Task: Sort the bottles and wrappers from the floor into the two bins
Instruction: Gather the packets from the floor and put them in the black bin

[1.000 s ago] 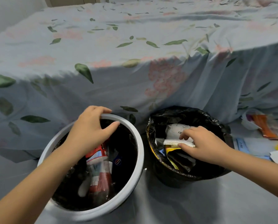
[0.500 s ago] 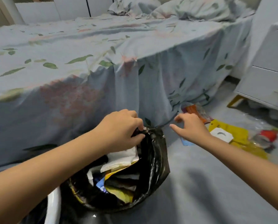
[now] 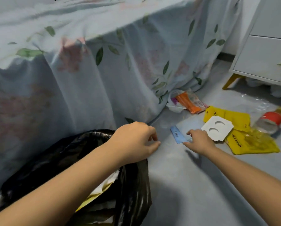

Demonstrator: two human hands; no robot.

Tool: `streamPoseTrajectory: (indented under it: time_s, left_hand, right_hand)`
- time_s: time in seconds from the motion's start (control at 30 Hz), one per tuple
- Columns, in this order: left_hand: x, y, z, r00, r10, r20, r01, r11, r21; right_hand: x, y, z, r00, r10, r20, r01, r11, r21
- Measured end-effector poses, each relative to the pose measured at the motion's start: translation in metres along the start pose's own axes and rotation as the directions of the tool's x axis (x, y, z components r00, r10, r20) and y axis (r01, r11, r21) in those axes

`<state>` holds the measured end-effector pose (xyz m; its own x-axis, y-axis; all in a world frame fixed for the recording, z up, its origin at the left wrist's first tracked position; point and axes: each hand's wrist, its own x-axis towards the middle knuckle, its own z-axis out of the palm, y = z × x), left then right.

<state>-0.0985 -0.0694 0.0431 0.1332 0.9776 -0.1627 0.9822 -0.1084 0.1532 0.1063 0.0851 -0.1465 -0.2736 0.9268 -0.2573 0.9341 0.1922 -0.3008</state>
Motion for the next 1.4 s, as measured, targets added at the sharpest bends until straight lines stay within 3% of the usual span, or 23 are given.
streamPoseTrajectory:
  time_s: [0.2, 0.33, 0.47, 0.67, 0.73, 0.87, 0.97, 1.13, 1.2, 1.3, 1.4]
  left_hand:
    - [0.004, -0.003, 0.025, 1.0, -0.002, 0.006, 0.002, 0.998, 0.055]
    - [0.007, 0.0, 0.022, 0.998, 0.012, -0.068, -0.011, 1.0, 0.019]
    - [0.007, 0.005, 0.011, 0.986, 0.022, -0.166, -0.031, 0.998, -0.055]
    - [0.005, -0.001, 0.012, 0.975, 0.009, -0.221, -0.026, 0.997, -0.075]
    - [0.002, -0.003, 0.012, 0.973, 0.008, -0.229, -0.025, 0.997, -0.071]
    - [-0.006, -0.008, 0.008, 0.964, 0.013, -0.265, -0.042, 0.994, -0.106]
    - [-0.009, -0.009, 0.004, 0.962, 0.004, -0.274, -0.05, 0.986, -0.16]
    - [-0.014, 0.001, -0.007, 0.963, 0.039, -0.266, -0.088, 0.981, -0.176]
    - [-0.018, 0.004, -0.014, 0.969, 0.03, -0.246, -0.084, 0.973, -0.214]
    - [-0.03, 0.009, -0.027, 0.975, -0.019, -0.22, -0.058, 0.938, -0.342]
    - [-0.045, 0.007, -0.043, 0.986, -0.081, -0.143, -0.014, 0.825, -0.566]
  right_hand:
    - [0.034, -0.002, 0.022, 0.995, -0.037, -0.095, 0.031, 0.997, -0.065]
    - [0.043, 0.0, 0.034, 0.998, 0.014, -0.055, -0.021, 0.992, -0.125]
    - [0.037, -0.007, 0.042, 0.985, 0.002, -0.171, -0.033, 0.983, -0.181]
    - [0.02, -0.018, 0.035, 0.987, -0.151, -0.048, 0.112, 0.881, -0.46]
    - [0.01, -0.015, 0.032, 0.986, -0.142, -0.089, 0.099, 0.922, -0.375]
    - [-0.024, -0.008, 0.017, 0.946, -0.012, -0.323, 0.046, 0.994, 0.099]
    - [-0.057, -0.015, -0.013, 0.908, 0.094, -0.408, 0.076, 0.922, 0.38]
    - [-0.113, -0.036, -0.084, 0.907, 0.096, -0.41, 0.162, 0.82, 0.549]
    - [-0.136, -0.05, -0.11, 0.927, 0.052, -0.371, 0.204, 0.761, 0.616]
    - [-0.171, -0.076, -0.14, 0.953, -0.033, -0.303, 0.267, 0.569, 0.778]
    - [-0.197, -0.102, -0.158, 0.97, -0.152, -0.189, 0.235, 0.393, 0.889]
